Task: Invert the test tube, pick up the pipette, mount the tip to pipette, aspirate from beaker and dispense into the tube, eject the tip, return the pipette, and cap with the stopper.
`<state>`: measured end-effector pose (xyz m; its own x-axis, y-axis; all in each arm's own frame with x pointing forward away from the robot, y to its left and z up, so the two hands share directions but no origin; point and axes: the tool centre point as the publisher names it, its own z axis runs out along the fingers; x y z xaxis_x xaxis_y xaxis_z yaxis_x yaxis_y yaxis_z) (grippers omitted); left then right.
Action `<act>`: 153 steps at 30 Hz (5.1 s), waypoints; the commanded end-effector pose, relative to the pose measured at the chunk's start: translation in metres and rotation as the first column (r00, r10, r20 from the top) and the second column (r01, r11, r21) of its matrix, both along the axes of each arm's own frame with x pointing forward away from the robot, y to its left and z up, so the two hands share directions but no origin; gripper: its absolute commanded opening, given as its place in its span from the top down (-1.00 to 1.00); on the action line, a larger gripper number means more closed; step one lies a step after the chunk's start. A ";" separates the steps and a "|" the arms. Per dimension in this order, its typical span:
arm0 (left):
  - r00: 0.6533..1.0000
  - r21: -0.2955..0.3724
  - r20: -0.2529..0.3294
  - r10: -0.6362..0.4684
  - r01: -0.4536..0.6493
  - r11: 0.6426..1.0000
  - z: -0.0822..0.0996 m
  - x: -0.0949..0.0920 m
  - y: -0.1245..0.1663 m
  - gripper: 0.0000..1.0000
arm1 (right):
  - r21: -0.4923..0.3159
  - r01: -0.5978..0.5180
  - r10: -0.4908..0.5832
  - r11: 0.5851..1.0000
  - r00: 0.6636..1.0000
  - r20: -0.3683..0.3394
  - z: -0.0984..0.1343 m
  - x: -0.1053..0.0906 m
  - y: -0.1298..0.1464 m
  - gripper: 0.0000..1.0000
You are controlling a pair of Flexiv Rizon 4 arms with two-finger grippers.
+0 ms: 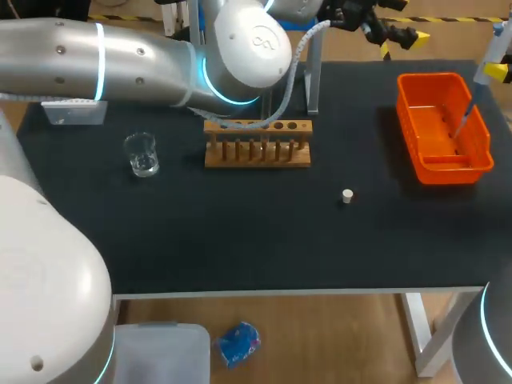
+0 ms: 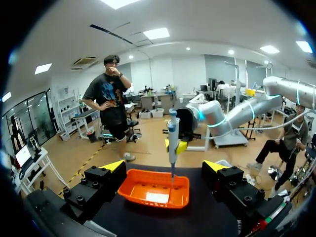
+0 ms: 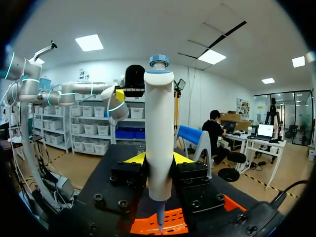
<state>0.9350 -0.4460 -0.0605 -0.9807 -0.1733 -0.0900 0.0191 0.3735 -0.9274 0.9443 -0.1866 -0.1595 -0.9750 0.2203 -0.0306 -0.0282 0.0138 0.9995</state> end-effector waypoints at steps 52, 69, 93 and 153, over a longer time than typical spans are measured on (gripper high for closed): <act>0.997 -0.402 0.046 -0.069 0.082 0.912 0.000 0.004 -0.113 1.00 | -0.002 -0.002 0.002 1.000 1.000 0.000 0.000 0.001 0.000 1.00; 0.996 -0.433 0.063 -0.062 0.084 0.897 0.002 0.008 -0.122 1.00 | -0.002 -0.002 0.002 1.000 1.000 0.000 0.000 0.001 0.000 1.00; 0.994 -0.537 0.063 -0.092 0.111 0.836 -0.006 0.015 -0.141 1.00 | -0.002 -0.002 0.002 1.000 1.000 0.000 0.000 0.001 0.000 1.00; 0.996 -0.577 -0.007 -0.094 0.072 0.814 -0.035 0.000 -0.148 1.00 | -0.002 -0.002 0.002 1.000 1.000 0.000 0.000 0.001 0.000 1.00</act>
